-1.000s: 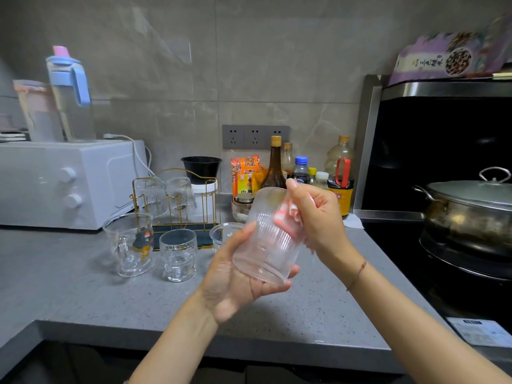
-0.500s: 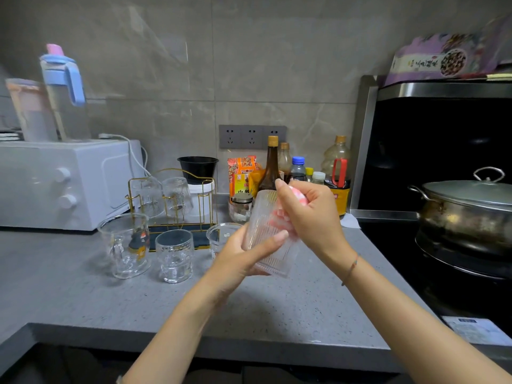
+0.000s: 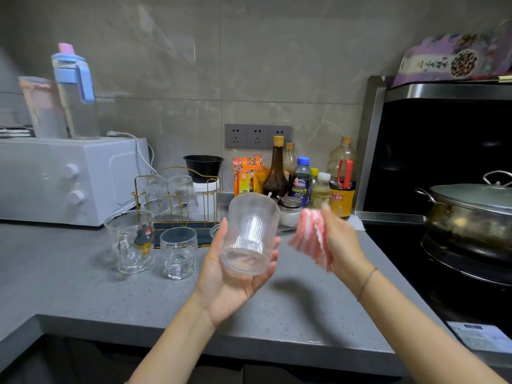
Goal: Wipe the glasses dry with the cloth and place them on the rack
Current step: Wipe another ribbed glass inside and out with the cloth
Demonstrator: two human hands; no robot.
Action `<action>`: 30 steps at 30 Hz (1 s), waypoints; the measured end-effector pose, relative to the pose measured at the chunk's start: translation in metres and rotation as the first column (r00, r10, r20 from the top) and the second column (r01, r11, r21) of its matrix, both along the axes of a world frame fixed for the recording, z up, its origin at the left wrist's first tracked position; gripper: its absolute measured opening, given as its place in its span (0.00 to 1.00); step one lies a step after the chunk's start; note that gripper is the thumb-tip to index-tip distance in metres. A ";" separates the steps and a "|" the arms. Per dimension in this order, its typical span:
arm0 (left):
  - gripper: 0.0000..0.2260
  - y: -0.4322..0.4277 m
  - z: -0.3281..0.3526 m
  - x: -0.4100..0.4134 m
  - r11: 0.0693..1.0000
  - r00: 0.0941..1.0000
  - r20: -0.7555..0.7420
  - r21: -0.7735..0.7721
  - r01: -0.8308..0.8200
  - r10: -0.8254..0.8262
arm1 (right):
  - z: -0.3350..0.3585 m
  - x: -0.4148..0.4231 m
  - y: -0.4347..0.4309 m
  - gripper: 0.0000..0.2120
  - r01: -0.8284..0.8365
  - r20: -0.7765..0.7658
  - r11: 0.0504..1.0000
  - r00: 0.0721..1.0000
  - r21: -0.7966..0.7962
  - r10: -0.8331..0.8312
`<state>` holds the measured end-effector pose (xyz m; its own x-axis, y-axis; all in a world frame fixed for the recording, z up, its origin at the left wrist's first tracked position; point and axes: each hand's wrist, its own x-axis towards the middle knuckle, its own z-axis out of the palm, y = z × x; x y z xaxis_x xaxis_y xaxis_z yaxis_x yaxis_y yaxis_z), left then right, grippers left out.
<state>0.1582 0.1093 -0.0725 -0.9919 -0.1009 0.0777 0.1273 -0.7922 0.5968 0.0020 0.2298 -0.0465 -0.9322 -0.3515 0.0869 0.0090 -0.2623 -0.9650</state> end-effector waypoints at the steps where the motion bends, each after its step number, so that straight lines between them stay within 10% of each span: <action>1: 0.37 -0.002 -0.001 -0.002 0.999 1.000 0.023 0.051 -0.009 0.008 | -0.017 -0.006 -0.003 0.19 0.004 -0.007 0.991 1.000 0.134 -0.003; 8: 0.36 -0.013 -0.009 -0.006 0.988 0.994 0.105 0.152 -0.022 0.006 | -0.089 -0.024 -0.015 0.05 -0.042 -0.033 0.914 0.998 0.403 0.060; 11: 0.34 -0.017 -0.008 -0.006 0.994 0.989 0.146 0.100 -0.048 0.033 | -0.062 -0.012 -0.010 0.21 -0.046 -0.210 0.905 0.966 0.423 0.148; 19: 0.28 -0.016 0.008 -0.008 0.991 0.977 0.176 -0.088 -0.106 0.120 | 0.018 0.042 -0.006 0.51 -0.090 -0.652 0.768 0.472 0.634 0.593; 26: 0.53 -0.025 0.030 -0.002 0.868 0.953 0.146 -0.467 -0.170 0.265 | 0.025 0.049 -0.025 0.40 -0.255 -0.459 0.910 0.799 0.327 0.389; 30: 0.30 -0.037 0.045 -0.005 0.802 0.919 0.099 -0.530 -0.277 0.382 | 0.032 0.048 -0.040 0.52 -0.330 -0.362 0.872 0.812 0.362 0.458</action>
<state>0.1534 0.0728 -0.0271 -0.9053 -0.4242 0.0211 0.1680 -0.3119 0.9351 0.0496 0.1902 -0.0141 -0.5990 -0.7484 0.2848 -0.3705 -0.0563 -0.9271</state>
